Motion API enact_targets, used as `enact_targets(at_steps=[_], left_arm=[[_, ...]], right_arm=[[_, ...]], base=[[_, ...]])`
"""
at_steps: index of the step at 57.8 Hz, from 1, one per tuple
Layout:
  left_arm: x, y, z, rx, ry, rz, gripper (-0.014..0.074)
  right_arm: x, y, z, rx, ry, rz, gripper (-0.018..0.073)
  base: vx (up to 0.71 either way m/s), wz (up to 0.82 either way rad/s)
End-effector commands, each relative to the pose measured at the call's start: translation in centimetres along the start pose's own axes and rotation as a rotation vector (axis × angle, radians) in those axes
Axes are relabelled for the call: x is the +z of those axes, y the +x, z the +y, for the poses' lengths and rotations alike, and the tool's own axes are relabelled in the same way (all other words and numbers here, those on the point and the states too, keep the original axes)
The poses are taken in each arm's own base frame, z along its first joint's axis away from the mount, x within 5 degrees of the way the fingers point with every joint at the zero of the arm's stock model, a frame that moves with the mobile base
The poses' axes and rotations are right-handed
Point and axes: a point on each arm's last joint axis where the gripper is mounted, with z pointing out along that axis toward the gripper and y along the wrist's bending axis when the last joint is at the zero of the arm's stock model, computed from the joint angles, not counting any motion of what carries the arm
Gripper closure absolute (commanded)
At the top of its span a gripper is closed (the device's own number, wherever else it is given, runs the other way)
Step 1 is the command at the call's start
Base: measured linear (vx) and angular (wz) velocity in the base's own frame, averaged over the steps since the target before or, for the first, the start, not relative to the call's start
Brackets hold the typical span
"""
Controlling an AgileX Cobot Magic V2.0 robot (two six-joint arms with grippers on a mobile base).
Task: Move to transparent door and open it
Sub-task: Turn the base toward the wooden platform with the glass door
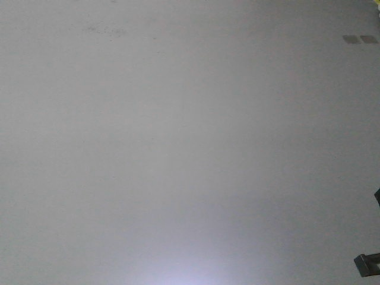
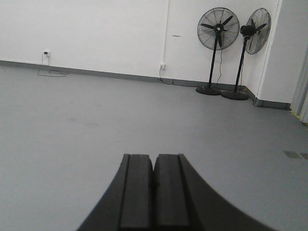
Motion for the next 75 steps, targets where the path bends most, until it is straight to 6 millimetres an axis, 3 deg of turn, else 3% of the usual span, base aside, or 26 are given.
enact_targets(at_steps=[1, 75], left_arm=[[0.02, 0.22, 0.08, -0.011, 0.010, -0.062, 0.0593], [0.02, 0.22, 0.08, -0.011, 0.010, -0.062, 0.0593]], right_arm=[[-0.08, -0.37, -0.10, -0.012, 0.017, -0.083, 0.0559], [-0.08, -0.37, -0.10, -0.012, 0.018, -0.083, 0.0559]], base=[[0.00, 0.00], [0.08, 0.00]])
